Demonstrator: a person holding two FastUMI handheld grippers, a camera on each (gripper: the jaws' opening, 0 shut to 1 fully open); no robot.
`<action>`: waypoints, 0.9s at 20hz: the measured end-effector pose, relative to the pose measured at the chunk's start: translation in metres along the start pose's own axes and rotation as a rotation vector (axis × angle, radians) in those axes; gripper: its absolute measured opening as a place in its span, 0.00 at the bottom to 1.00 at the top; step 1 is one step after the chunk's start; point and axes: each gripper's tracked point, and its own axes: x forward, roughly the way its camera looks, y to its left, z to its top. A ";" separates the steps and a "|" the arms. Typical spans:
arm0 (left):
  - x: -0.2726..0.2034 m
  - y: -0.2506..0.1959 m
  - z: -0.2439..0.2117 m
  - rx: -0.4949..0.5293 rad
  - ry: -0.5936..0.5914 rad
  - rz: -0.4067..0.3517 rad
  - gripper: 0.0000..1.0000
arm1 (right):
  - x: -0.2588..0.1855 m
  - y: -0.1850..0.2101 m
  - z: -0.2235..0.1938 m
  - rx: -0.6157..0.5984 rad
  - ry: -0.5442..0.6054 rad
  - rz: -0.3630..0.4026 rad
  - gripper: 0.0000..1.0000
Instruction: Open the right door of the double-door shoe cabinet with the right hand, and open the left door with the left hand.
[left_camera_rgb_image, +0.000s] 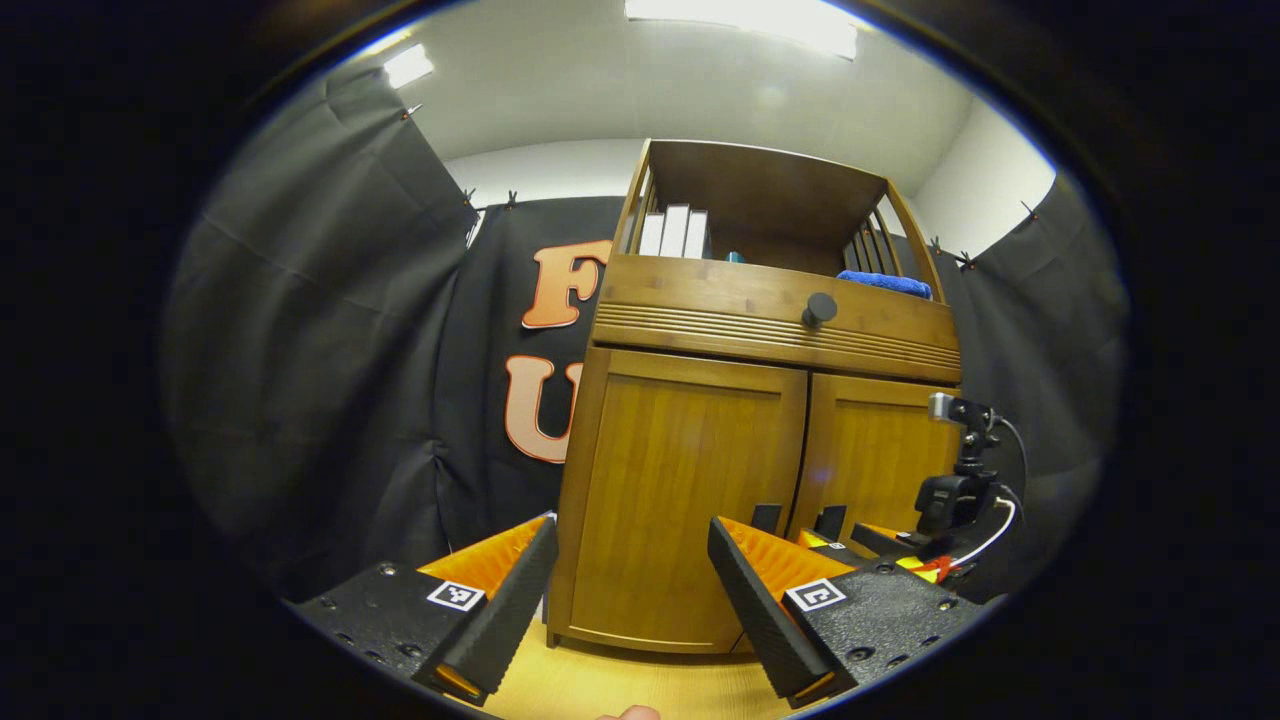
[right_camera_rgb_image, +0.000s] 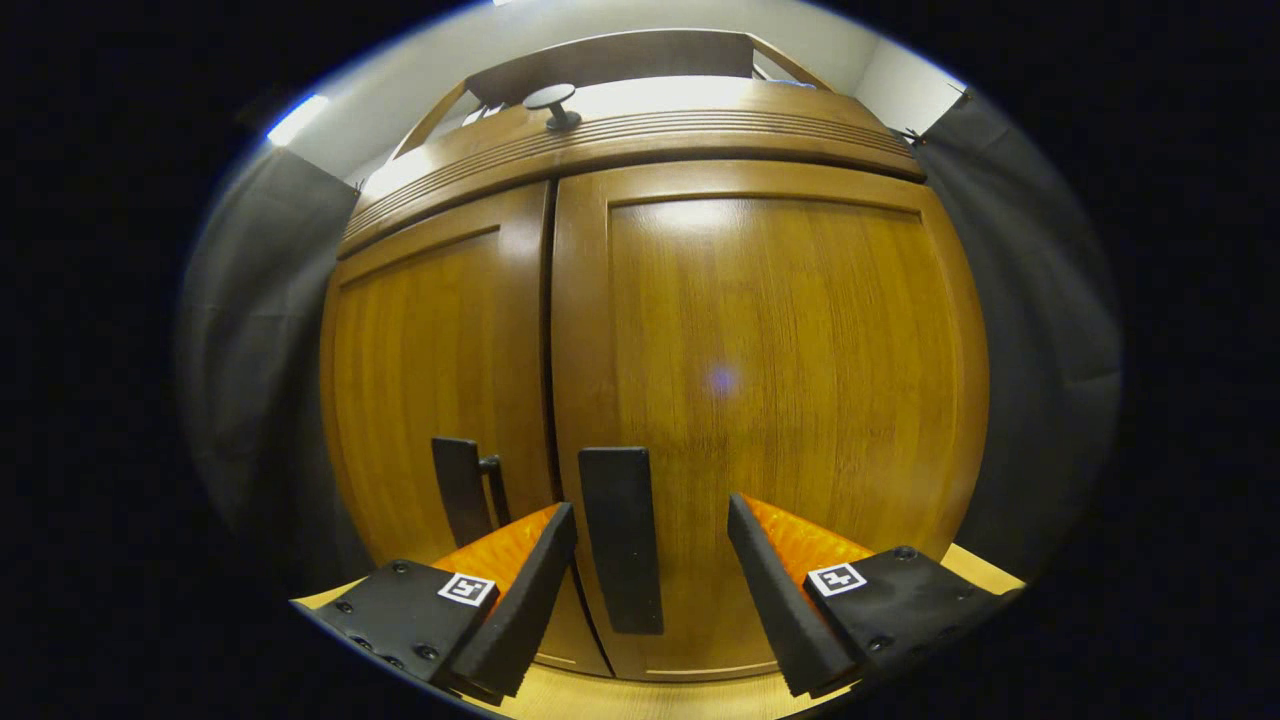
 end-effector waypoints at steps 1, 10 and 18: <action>0.002 0.001 -0.002 0.000 0.007 0.000 0.92 | 0.004 -0.001 0.000 0.002 -0.003 -0.010 0.98; 0.019 0.005 -0.006 -0.001 0.021 0.009 0.95 | 0.008 0.012 -0.005 0.059 -0.020 0.030 0.69; 0.017 -0.005 0.022 0.049 -0.042 -0.036 0.95 | 0.009 0.014 -0.006 -0.006 -0.010 0.053 0.24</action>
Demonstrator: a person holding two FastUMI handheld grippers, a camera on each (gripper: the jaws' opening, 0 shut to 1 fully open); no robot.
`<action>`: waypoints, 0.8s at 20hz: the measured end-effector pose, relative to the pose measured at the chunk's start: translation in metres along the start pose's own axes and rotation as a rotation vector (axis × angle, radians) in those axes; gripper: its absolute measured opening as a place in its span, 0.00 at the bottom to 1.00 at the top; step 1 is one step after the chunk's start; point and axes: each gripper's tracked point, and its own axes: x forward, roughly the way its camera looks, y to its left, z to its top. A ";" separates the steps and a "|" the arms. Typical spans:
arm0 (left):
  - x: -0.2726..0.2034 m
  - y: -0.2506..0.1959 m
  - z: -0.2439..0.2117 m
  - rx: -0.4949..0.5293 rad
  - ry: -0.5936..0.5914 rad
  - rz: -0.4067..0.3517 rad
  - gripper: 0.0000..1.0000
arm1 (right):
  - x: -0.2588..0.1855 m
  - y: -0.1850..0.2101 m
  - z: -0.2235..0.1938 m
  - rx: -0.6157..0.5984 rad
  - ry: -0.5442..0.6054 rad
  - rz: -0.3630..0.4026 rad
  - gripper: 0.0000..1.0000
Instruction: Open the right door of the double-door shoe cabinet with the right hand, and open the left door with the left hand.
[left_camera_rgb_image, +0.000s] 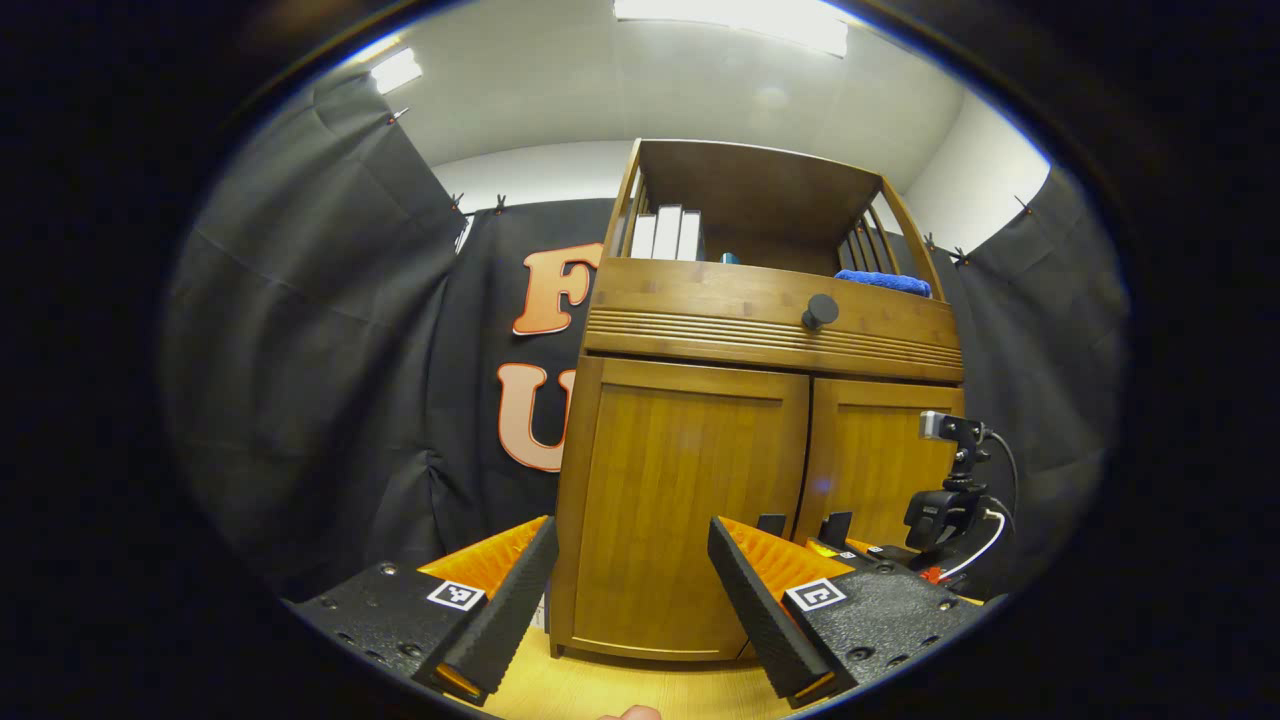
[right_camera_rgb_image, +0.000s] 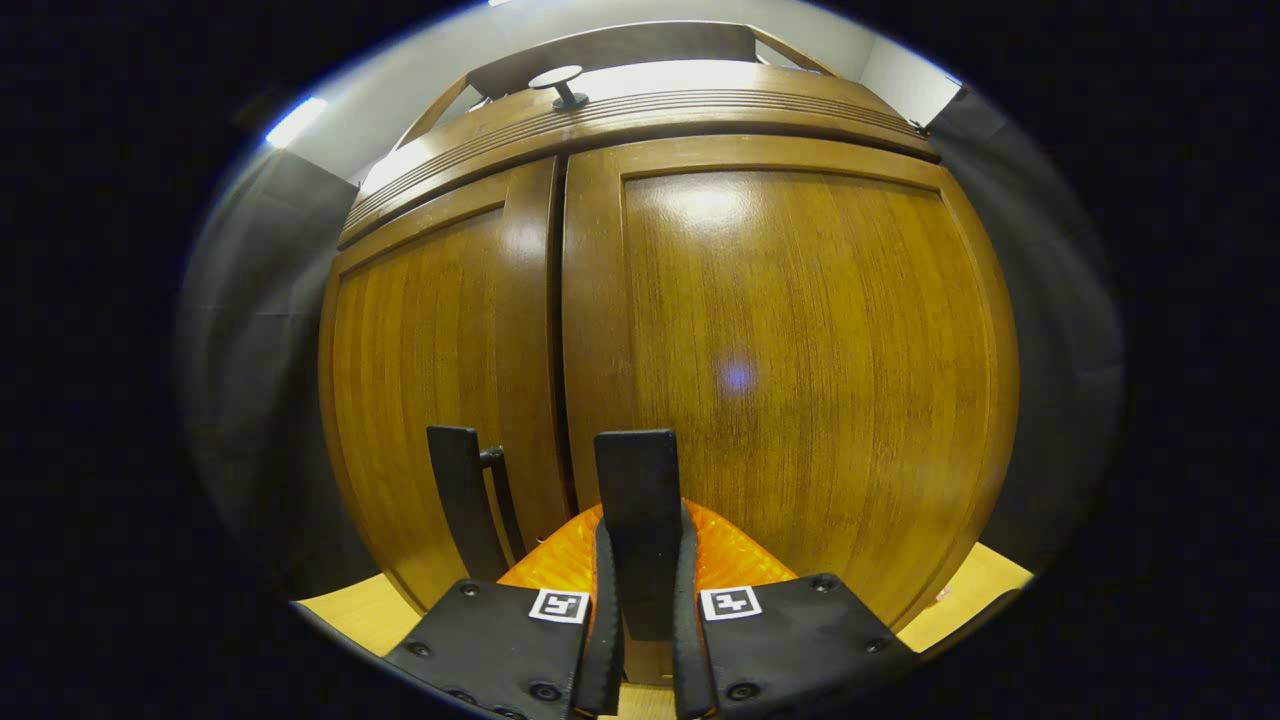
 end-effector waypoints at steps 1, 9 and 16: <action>0.000 -0.001 0.004 0.015 -0.007 -0.005 0.95 | -0.001 0.000 0.000 -0.016 -0.004 0.004 0.27; -0.015 -0.023 -0.017 -0.017 0.040 -0.062 0.92 | -0.018 0.003 0.001 0.010 -0.009 0.041 0.26; -0.016 -0.038 -0.035 -0.032 0.081 -0.091 0.95 | -0.060 0.004 0.008 0.054 -0.007 0.111 0.27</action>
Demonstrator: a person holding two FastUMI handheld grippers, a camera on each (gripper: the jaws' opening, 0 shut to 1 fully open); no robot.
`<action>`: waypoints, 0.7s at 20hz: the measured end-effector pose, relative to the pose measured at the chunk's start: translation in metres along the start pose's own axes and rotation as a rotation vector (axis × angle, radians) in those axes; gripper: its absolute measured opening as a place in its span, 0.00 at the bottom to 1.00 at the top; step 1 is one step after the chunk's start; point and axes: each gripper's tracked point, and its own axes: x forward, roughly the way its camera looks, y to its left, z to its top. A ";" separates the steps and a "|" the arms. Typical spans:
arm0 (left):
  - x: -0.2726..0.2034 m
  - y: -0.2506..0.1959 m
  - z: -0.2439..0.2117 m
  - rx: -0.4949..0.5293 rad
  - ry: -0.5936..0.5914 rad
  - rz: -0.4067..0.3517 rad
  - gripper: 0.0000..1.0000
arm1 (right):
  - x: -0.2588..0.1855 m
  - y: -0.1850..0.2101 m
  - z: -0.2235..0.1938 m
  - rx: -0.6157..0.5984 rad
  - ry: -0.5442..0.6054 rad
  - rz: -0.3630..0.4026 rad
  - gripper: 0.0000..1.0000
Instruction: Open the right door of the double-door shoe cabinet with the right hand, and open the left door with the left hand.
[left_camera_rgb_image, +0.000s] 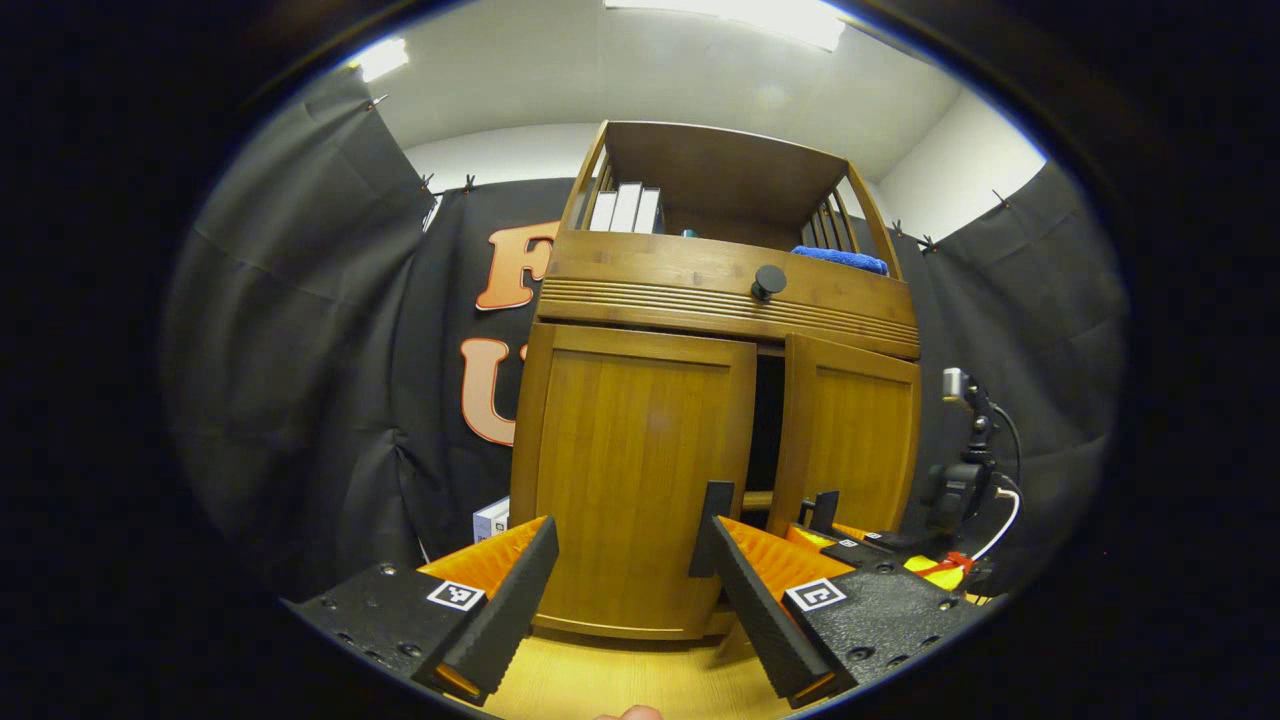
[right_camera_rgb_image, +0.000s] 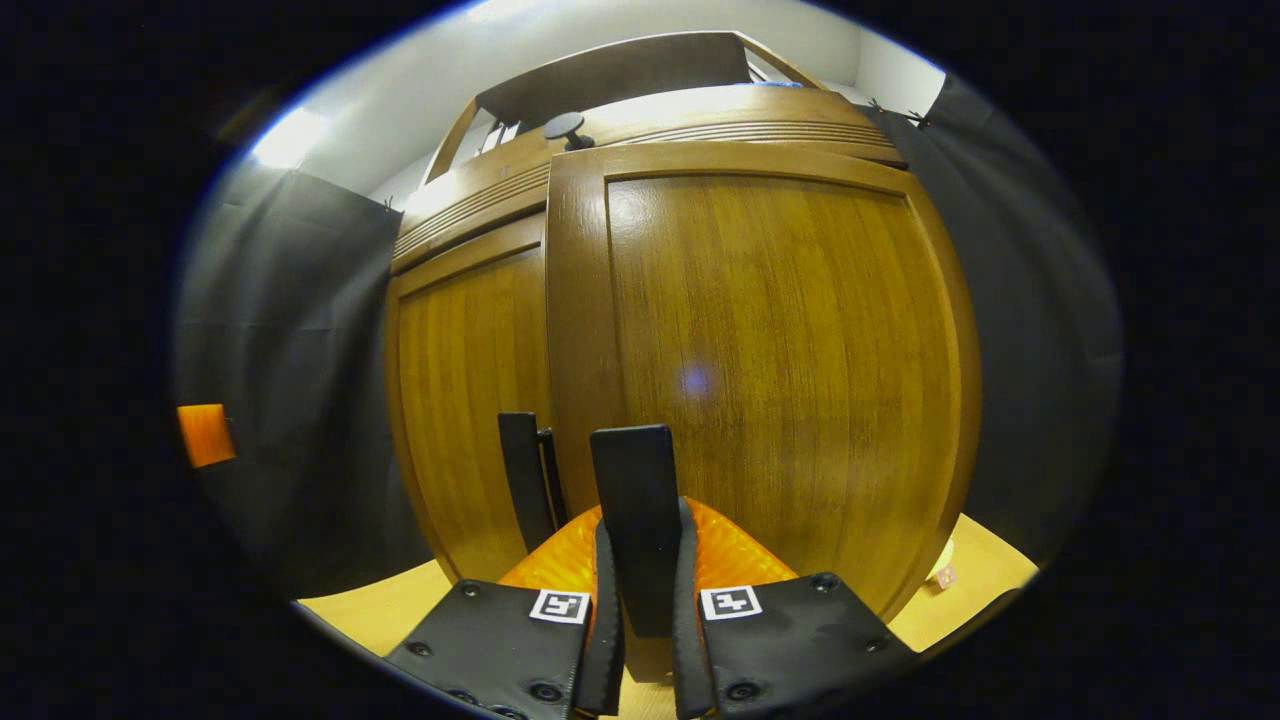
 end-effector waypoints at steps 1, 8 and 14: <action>0.000 -0.003 -0.002 0.000 0.002 -0.007 0.95 | -0.010 -0.002 -0.002 0.002 0.002 0.000 0.28; 0.007 -0.017 -0.009 -0.004 0.009 -0.037 0.95 | -0.076 -0.022 -0.004 0.003 -0.001 -0.036 0.27; 0.018 -0.030 -0.020 -0.013 0.029 -0.066 0.92 | -0.114 -0.039 0.002 0.000 -0.008 -0.080 0.27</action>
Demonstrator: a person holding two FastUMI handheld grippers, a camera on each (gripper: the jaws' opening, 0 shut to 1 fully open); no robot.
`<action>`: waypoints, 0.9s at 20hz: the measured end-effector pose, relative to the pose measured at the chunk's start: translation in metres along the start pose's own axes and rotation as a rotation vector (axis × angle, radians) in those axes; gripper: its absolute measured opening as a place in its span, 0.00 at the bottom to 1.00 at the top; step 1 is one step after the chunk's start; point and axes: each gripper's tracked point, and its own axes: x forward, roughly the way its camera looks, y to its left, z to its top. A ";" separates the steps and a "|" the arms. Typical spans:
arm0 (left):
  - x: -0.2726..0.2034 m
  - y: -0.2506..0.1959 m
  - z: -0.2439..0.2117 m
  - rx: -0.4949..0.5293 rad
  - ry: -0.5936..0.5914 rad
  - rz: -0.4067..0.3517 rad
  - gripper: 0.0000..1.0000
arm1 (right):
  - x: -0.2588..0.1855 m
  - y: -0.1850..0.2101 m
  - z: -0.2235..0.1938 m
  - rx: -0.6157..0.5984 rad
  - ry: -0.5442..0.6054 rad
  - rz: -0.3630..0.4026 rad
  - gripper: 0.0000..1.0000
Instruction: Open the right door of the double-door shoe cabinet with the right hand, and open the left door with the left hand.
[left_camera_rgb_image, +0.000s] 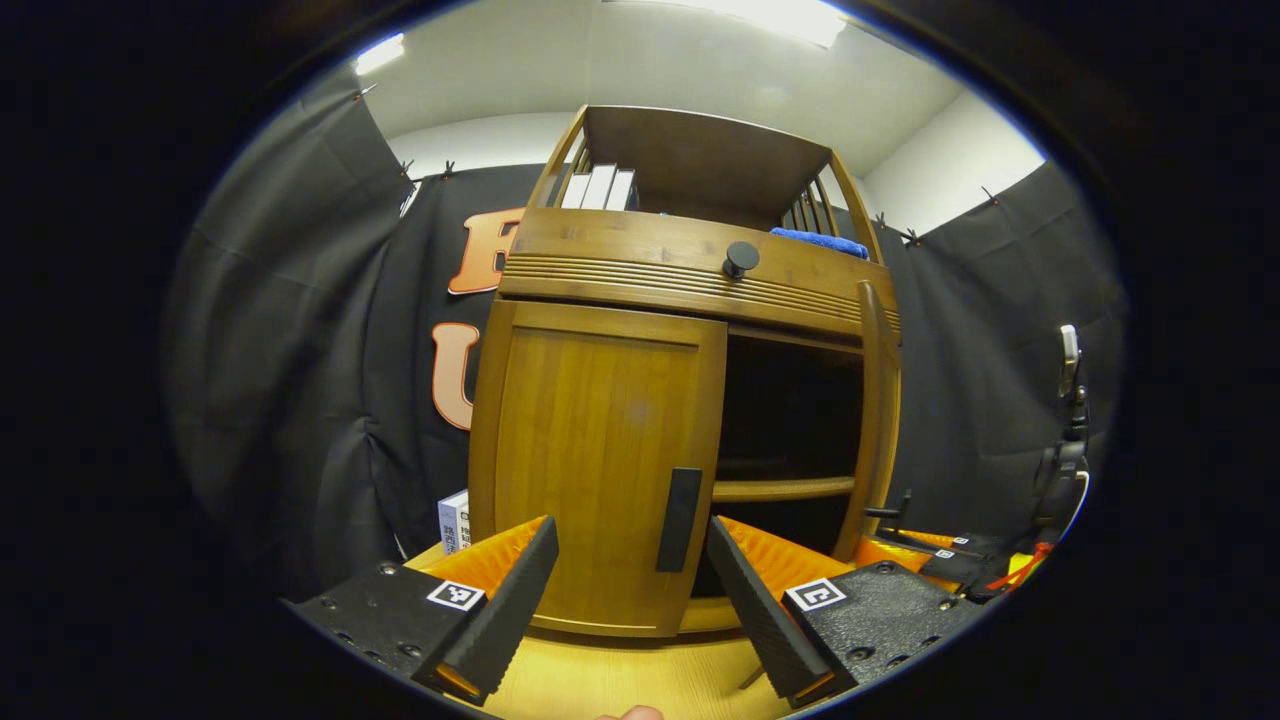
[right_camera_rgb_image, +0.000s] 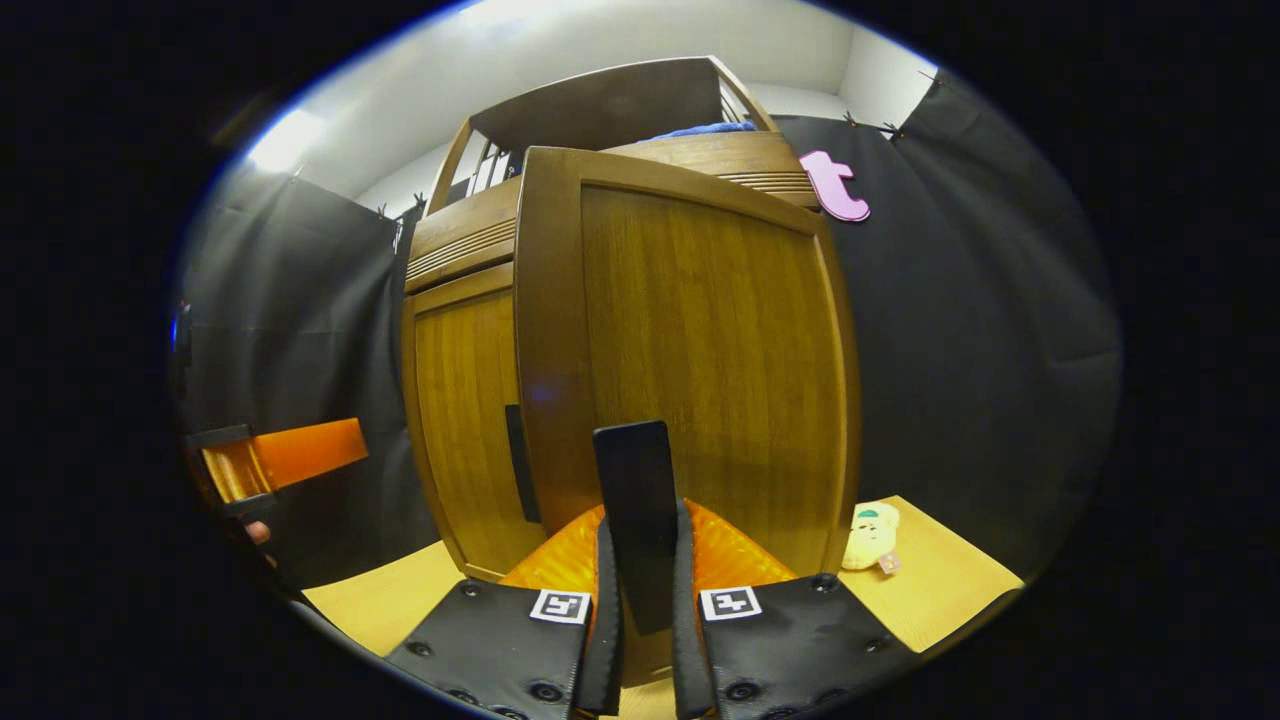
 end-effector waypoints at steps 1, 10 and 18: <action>0.003 -0.001 -0.001 -0.002 0.000 -0.005 0.92 | -0.005 -0.004 0.001 0.001 -0.005 -0.005 0.31; 0.017 -0.023 -0.016 -0.001 0.025 -0.055 0.95 | -0.057 -0.050 0.007 -0.024 -0.019 -0.110 0.27; 0.025 -0.035 -0.020 0.017 0.027 -0.100 0.92 | -0.086 -0.099 0.000 -0.056 0.000 -0.262 0.16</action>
